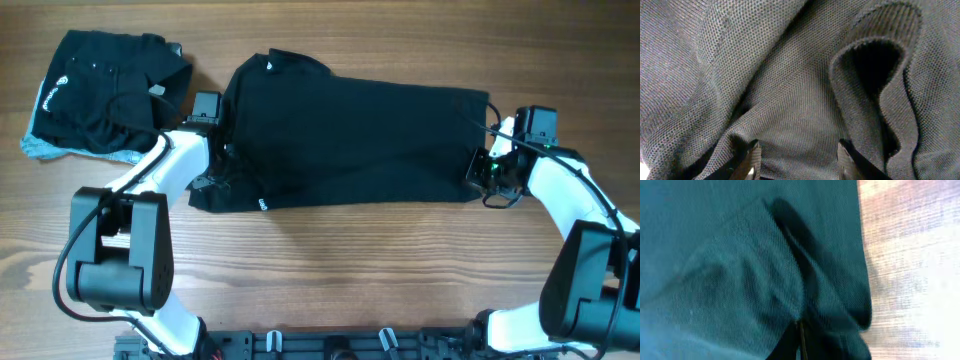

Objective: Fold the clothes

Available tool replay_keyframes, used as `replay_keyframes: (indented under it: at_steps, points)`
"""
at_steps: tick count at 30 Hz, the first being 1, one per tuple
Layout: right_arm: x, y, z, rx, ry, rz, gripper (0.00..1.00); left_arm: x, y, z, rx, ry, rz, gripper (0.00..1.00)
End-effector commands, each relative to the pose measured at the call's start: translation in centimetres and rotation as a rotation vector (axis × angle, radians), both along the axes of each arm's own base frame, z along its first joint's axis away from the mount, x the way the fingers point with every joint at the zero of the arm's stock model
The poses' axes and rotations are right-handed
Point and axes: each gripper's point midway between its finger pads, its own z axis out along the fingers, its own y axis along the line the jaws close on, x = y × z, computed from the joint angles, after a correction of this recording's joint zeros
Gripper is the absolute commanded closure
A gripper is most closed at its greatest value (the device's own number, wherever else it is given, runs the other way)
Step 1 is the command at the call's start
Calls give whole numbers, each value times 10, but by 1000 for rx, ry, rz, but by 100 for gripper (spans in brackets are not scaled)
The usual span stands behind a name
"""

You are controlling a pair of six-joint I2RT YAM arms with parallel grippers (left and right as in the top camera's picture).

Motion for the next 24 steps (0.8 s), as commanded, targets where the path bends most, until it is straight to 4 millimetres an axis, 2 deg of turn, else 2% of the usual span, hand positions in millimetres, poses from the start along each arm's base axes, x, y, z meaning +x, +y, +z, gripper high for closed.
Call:
replay_keyframes:
  at_steps: [1,3,5,8,9,10,11,12,14,17,18,21,24]
  points:
    - [-2,-12,35,-60,-39,-51,96,1,7,2,26,-2,-1,51]
    - [-20,-25,47,-127,3,-162,96,0,7,2,27,4,-1,51]
    - [-45,-36,54,-197,71,-227,96,-1,8,2,32,5,-1,51]
    - [-72,-41,47,-239,180,-242,96,0,10,2,42,4,1,51]
    - [-76,-42,45,-247,197,-253,88,-1,10,2,42,4,1,51]
    - [-79,-43,43,-256,206,-253,66,-1,10,2,42,4,1,50]
    - [-81,-48,44,-286,214,-274,52,-1,10,2,43,7,1,51]
    - [-81,-55,45,-319,209,-315,45,-2,10,2,43,11,1,50]
    - [-67,-60,47,-328,151,-323,42,-3,10,2,44,16,1,51]
    - [-35,-28,48,-156,28,-171,42,-3,10,2,44,15,1,50]
    - [-31,-26,46,-141,20,-167,42,-3,10,2,43,15,1,50]
    - [-23,-26,30,-131,41,-160,42,-3,10,2,43,15,1,50]
    - [-14,-9,8,-38,56,-70,43,-3,10,2,43,15,1,50]
